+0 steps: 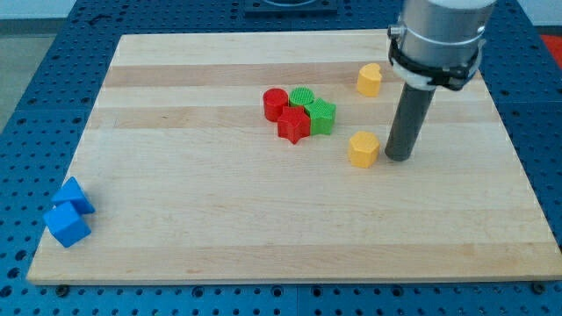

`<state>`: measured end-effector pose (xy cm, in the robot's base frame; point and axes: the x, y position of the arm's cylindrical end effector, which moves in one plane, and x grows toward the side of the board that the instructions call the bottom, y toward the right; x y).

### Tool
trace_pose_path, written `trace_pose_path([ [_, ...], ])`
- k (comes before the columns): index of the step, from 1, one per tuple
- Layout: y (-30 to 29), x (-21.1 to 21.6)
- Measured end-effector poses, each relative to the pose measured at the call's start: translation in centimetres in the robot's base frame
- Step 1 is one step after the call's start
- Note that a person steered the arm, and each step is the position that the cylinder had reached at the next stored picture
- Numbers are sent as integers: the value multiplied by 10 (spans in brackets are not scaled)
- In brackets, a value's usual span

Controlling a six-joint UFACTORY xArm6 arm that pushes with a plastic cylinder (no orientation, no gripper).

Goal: Move the yellow hexagon towards the bottom left

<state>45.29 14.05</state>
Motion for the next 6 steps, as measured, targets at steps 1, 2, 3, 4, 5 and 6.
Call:
trace_pose_path([
  [1,-47,-7],
  [2,-105,7],
  [3,-150,22],
  [4,-185,35],
  [5,-173,56],
  [6,-168,80],
])
